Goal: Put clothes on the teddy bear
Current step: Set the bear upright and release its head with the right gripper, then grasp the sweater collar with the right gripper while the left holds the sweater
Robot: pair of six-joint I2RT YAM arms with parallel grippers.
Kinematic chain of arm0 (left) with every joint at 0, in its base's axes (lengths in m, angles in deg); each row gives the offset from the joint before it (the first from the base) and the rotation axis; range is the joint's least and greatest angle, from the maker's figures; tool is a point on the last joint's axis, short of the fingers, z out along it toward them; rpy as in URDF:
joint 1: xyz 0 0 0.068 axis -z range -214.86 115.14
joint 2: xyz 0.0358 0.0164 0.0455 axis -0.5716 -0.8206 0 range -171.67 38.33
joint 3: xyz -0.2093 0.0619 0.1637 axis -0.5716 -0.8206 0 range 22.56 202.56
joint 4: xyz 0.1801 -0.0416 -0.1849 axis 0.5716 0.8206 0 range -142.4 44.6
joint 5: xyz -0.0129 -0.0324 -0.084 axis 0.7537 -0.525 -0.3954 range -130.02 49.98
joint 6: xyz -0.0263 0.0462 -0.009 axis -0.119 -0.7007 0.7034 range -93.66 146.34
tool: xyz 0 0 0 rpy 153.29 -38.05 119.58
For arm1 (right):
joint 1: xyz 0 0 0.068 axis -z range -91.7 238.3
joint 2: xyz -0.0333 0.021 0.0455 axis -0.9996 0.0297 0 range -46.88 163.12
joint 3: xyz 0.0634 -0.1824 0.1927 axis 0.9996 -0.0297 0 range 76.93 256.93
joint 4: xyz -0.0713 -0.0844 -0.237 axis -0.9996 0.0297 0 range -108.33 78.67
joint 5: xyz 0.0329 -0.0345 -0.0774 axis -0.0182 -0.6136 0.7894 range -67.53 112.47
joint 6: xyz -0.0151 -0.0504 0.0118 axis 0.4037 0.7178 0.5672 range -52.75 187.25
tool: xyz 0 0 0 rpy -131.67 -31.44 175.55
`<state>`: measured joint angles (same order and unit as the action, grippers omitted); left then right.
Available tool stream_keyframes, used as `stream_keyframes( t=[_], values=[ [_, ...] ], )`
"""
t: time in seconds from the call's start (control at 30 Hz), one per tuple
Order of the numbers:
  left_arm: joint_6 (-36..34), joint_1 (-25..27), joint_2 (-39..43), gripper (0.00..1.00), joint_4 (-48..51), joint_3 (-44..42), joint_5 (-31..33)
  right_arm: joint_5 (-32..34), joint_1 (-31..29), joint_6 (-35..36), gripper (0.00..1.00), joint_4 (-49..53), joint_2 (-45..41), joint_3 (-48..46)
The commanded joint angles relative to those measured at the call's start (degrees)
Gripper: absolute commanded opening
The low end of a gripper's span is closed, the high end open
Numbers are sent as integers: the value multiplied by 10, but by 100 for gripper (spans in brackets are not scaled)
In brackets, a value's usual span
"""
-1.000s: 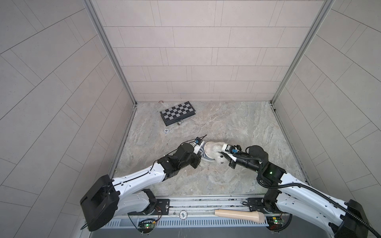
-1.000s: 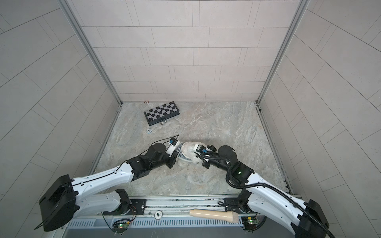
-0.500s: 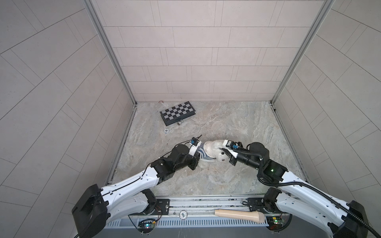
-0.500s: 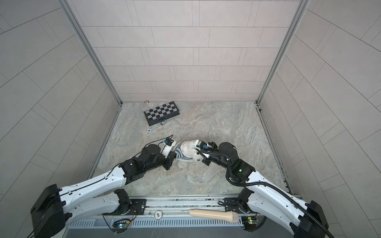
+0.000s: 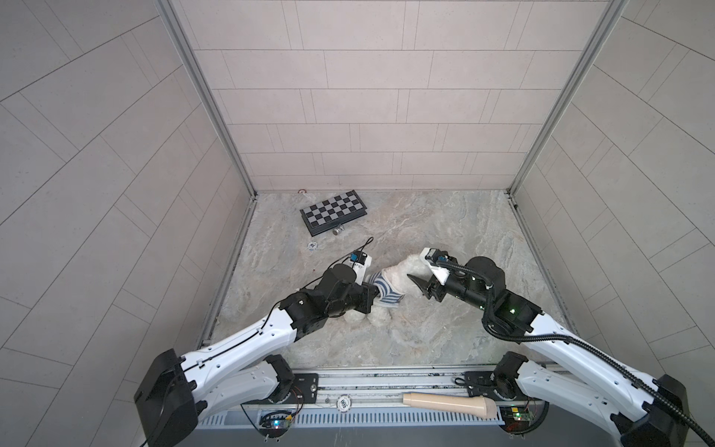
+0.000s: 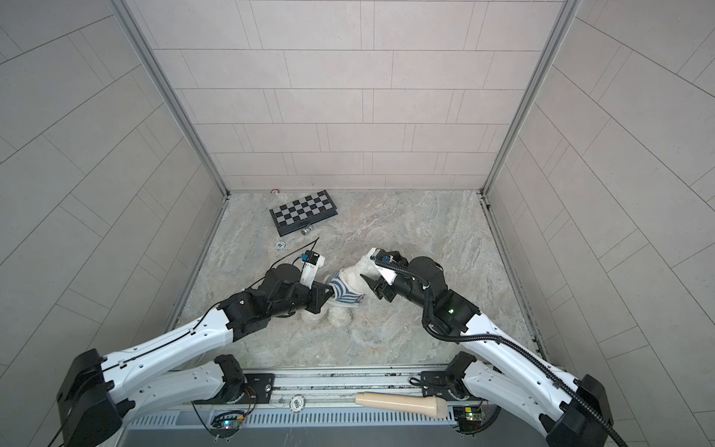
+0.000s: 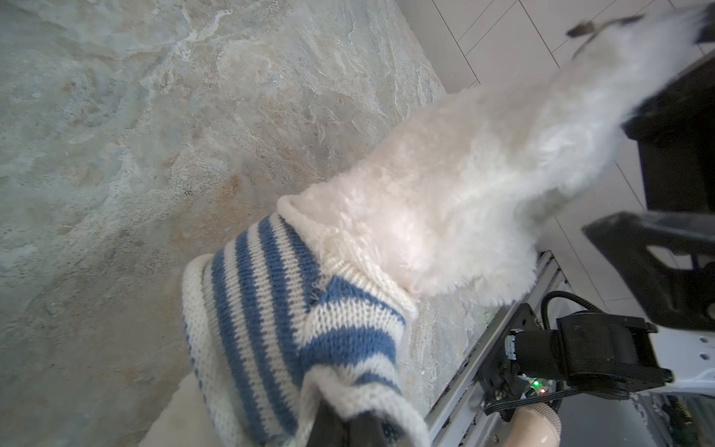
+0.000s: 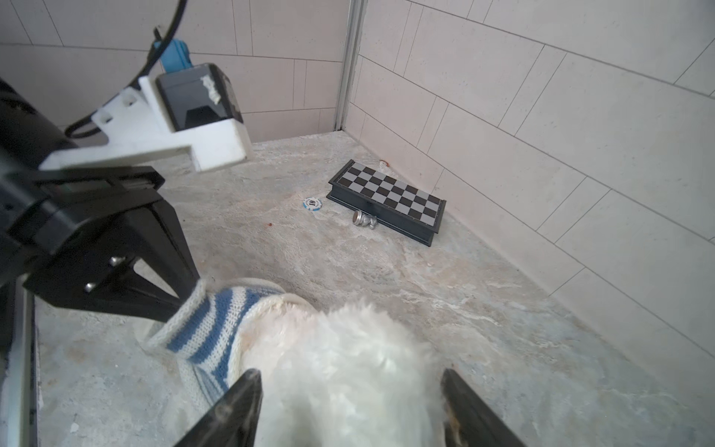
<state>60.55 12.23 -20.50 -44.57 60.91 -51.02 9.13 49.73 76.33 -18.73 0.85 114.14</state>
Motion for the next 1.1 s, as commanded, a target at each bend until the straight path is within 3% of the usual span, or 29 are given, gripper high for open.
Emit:
stream_keyframes(
  t=[0.0, 0.3, 0.6, 0.7, 0.87, 1.07],
  values=[
    [60, -21, 11, 0, -8, 11, -17, 13, 0, -9, 77, 18, -49, 4],
    [147, -49, 17, 0, -41, 1, -22, -14, -30, -44, 78, -16, -67, -52],
    [207, -46, 6, 0, -69, -8, -22, -21, -85, -65, 78, -194, 91, -104],
    [221, -40, 2, 0, -74, -13, -14, -35, -85, -65, 73, -238, 142, -98],
    [242, -20, -6, 0, -83, -10, 2, -64, -86, -64, 57, -285, 201, -91],
    [260, -4, -12, 0, -90, 1, 16, -87, -89, -72, 56, -324, 233, -93]
  ],
)
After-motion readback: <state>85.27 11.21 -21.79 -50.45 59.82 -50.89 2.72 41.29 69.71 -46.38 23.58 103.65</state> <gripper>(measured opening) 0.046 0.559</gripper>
